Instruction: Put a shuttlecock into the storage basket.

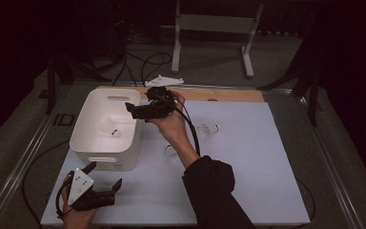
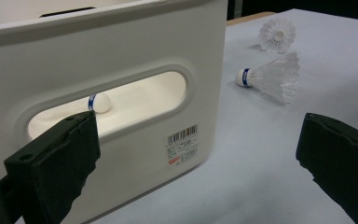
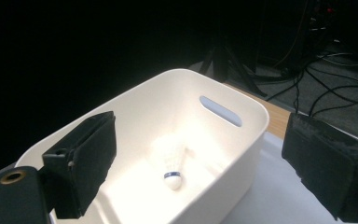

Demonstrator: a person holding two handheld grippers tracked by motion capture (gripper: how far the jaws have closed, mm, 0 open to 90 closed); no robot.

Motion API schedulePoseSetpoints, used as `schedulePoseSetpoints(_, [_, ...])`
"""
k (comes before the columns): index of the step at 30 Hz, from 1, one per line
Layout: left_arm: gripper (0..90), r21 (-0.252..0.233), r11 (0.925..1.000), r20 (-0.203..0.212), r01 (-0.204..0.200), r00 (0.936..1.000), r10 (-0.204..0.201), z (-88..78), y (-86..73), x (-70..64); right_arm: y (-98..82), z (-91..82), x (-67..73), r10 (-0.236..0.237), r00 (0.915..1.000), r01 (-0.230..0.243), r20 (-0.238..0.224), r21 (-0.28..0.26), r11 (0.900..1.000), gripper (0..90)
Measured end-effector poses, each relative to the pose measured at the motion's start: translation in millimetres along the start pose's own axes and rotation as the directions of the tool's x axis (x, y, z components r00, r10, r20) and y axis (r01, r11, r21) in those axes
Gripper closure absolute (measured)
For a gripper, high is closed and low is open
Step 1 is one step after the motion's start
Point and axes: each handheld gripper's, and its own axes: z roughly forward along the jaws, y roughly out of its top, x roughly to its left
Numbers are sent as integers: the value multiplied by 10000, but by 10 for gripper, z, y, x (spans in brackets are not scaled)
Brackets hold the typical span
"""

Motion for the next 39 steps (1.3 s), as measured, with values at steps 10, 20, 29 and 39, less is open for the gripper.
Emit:
schedulePoseSetpoints(10, [3, 20, 10000, -4, 4, 10000, -4, 1, -3, 2, -30, -109, -135, 25, 9999, -25, 164, 36, 10000, 98])
schedulePoseSetpoints(20, [3, 55, 10000, 16, -34, 10000, 34, 5, -3, -2, -75, -202, -246, -31, 9993, 28, 377, 75, 10000, 98])
schedulePoseSetpoints(29, [3, 68, 10000, 27, -38, 10000, 38, 8, -3, -3, -141, -274, -331, -87, 9983, 73, 575, 246, 9997, 99])
schedulePoseSetpoints(39, [3, 58, 10000, 9, -28, 10000, 28, 7, -3, 1, -188, -389, -440, -182, 9945, 130, 1027, 509, 9986, 98])
